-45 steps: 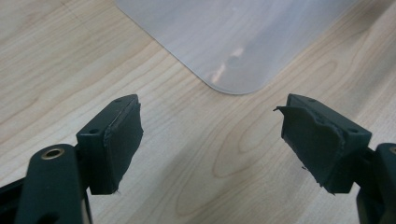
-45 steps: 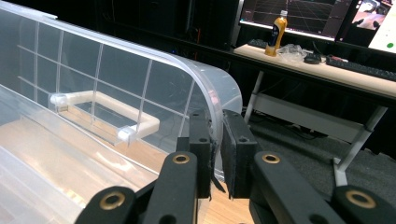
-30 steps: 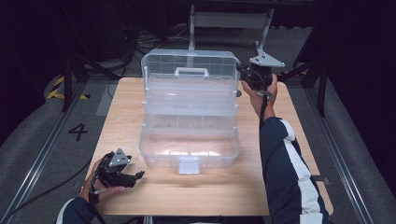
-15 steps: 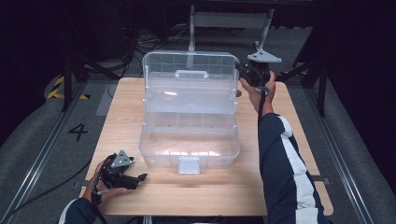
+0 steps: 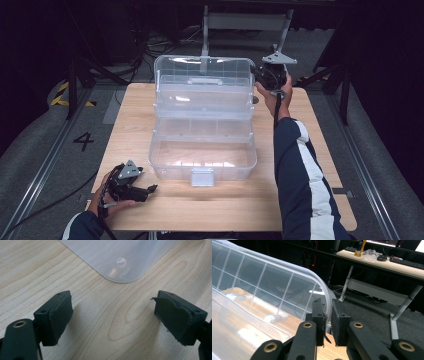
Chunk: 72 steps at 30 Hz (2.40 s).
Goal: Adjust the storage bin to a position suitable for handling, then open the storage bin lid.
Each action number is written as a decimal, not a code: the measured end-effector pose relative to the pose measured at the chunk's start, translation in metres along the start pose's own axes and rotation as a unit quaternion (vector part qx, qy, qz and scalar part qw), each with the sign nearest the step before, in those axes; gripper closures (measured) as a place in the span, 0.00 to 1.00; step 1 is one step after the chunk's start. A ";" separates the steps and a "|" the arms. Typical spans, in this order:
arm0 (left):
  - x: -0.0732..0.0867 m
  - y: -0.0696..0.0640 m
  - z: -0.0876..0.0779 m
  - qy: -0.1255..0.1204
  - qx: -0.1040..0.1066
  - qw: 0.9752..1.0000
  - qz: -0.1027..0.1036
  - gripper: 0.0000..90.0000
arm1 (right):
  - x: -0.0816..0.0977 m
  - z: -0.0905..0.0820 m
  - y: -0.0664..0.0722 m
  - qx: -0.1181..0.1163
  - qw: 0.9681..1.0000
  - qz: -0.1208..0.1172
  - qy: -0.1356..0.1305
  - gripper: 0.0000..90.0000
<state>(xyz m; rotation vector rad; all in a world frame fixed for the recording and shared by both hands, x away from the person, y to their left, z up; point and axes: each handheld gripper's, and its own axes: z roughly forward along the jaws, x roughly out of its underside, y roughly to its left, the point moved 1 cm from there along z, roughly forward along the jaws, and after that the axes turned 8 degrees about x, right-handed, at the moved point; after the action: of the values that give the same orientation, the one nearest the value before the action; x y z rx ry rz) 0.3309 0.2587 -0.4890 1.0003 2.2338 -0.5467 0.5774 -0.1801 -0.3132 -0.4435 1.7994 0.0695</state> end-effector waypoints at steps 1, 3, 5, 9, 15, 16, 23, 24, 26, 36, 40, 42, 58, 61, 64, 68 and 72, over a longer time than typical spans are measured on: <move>0.000 0.000 0.000 0.000 0.000 1.000 -0.001 0.17 | 0.001 0.001 0.000 -0.001 1.000 0.001 0.001 0.92; 0.001 0.000 -0.001 -0.001 -0.003 1.000 -0.004 0.17 | 0.001 0.003 -0.001 -0.001 1.000 0.003 0.003 0.92; 0.002 0.001 -0.002 0.000 -0.005 1.000 -0.003 0.17 | 0.002 0.005 -0.001 -0.002 1.000 0.005 0.004 0.92; 0.003 0.001 -0.003 -0.002 -0.007 1.000 -0.007 0.17 | 0.004 0.010 -0.002 -0.002 1.000 0.004 0.006 0.91; 0.004 0.000 -0.004 0.000 -0.007 1.000 -0.009 0.17 | 0.007 0.017 -0.005 -0.008 1.000 0.006 0.007 0.91; 0.004 0.000 -0.004 0.000 -0.009 1.000 -0.008 0.17 | 0.008 0.018 -0.005 -0.010 1.000 0.007 0.010 0.91; 0.006 -0.001 -0.006 0.000 -0.011 1.000 -0.010 0.17 | 0.009 0.025 -0.006 -0.008 1.000 0.004 0.018 0.90; 0.006 -0.001 -0.006 -0.003 -0.012 1.000 -0.010 0.17 | 0.010 0.026 -0.006 -0.009 1.000 0.006 0.020 0.90; 0.007 -0.001 -0.006 -0.001 -0.012 1.000 -0.008 0.18 | 0.011 0.028 -0.007 -0.009 1.000 0.009 0.021 0.90; 0.007 -0.001 -0.008 0.001 -0.015 1.000 -0.010 0.17 | 0.014 0.038 -0.007 -0.006 0.999 0.009 0.034 0.90; 0.007 -0.001 -0.008 0.001 -0.015 1.000 -0.010 0.17 | 0.016 0.042 -0.007 -0.006 0.999 0.005 0.037 0.90; 0.007 -0.001 -0.007 0.000 -0.015 1.000 -0.013 0.17 | 0.017 0.044 -0.008 -0.008 0.999 0.005 0.039 0.90; 0.007 -0.001 -0.007 -0.001 -0.014 1.000 -0.017 0.17 | 0.030 0.066 -0.008 -0.009 0.997 0.006 0.072 0.90; 0.007 -0.002 -0.007 -0.001 -0.013 1.000 -0.022 0.17 | 0.032 0.070 -0.008 -0.008 0.997 0.001 0.079 0.90; 0.007 -0.001 -0.007 0.000 -0.016 1.000 -0.016 0.17 | 0.034 0.073 -0.008 -0.008 0.996 0.003 0.091 0.90; 0.007 -0.001 -0.007 0.000 -0.016 1.000 -0.014 0.17 | 0.037 0.076 -0.009 -0.009 0.995 0.006 0.098 0.90; 0.007 -0.001 -0.008 0.001 -0.016 1.000 -0.013 0.17 | 0.044 0.079 -0.009 -0.010 0.994 0.004 0.110 0.91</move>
<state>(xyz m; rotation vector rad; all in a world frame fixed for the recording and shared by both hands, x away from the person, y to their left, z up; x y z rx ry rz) 0.3238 0.2662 -0.4883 0.9575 2.2536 -0.5210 0.6443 -0.1780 -0.3750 -0.4730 2.0180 0.0468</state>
